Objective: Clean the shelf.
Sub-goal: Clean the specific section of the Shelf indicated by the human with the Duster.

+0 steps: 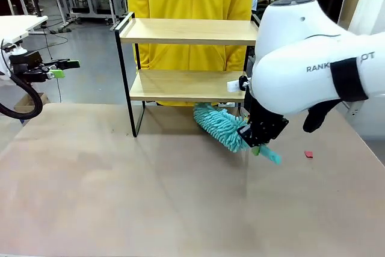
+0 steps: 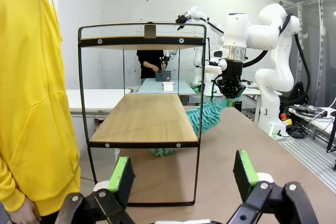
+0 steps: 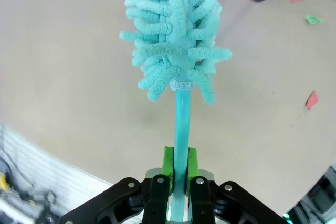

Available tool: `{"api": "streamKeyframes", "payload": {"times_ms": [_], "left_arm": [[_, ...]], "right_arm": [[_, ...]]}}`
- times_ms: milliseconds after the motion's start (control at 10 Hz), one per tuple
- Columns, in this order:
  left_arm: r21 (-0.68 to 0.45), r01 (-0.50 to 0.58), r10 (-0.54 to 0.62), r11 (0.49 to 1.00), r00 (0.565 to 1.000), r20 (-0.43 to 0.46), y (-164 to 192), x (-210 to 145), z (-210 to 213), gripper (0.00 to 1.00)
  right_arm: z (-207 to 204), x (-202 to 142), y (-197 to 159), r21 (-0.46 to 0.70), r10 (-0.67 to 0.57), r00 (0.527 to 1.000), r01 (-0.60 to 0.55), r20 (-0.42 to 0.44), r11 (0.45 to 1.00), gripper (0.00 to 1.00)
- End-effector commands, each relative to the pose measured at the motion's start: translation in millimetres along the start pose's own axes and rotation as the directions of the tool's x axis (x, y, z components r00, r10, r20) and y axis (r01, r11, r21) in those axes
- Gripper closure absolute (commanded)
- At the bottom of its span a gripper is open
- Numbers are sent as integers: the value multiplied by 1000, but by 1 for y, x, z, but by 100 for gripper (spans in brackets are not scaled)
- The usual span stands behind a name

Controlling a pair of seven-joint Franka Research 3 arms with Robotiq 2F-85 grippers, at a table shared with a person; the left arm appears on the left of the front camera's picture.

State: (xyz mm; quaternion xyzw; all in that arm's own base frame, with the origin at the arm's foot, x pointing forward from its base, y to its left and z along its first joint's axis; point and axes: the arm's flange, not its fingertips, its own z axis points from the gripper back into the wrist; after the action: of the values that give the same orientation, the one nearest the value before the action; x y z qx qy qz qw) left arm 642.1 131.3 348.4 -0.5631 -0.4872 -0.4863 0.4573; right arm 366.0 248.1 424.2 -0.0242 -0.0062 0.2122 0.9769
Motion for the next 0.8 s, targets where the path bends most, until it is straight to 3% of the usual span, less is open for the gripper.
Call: {"api": "streamKeyframes", "payload": {"times_ms": [0,200,700], "left_arm": [[-6,13,-13,1000,1000,-5,-3,1,-1,0],[-6,13,-13,1000,1000,-5,-3,1,-1,0],[-6,13,-13,1000,1000,-5,-3,1,-1,0]], "right_arm": [[18,-18,-17,22,163,983,-162,-86,987,87],[41,-42,-38,40,320,937,-318,-139,947,87],[143,-79,-73,86,637,739,-636,-221,767,87]]}}
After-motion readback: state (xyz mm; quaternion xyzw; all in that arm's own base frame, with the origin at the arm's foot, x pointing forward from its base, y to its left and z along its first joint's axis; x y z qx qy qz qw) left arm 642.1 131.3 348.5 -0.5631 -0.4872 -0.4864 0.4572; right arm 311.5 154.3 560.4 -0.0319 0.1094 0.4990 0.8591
